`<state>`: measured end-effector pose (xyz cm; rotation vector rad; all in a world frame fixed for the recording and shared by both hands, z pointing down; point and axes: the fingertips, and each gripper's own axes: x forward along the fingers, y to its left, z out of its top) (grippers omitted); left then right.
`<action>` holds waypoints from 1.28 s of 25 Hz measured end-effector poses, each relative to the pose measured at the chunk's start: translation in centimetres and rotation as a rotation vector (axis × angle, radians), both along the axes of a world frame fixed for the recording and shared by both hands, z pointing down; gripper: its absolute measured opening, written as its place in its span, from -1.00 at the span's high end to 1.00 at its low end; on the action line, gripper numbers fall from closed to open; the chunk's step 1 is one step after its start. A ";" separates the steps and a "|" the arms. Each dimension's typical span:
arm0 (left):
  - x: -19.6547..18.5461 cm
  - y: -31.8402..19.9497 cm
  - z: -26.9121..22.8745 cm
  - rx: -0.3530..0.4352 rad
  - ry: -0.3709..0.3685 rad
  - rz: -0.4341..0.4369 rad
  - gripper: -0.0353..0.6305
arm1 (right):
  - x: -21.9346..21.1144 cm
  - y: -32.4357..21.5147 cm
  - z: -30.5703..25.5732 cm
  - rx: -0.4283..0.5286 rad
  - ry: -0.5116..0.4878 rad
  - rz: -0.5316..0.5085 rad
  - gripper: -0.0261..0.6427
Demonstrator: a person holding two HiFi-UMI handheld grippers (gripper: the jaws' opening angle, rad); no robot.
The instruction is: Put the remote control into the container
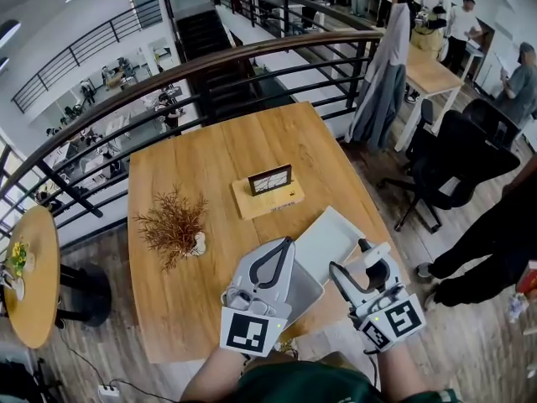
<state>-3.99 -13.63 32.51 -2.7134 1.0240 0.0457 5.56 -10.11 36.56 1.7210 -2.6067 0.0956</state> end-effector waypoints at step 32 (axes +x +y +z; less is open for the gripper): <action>2.1 -2.4 1.5 -0.011 0.005 0.119 0.90 | -0.6 -2.4 0.4 -0.012 0.047 0.041 0.01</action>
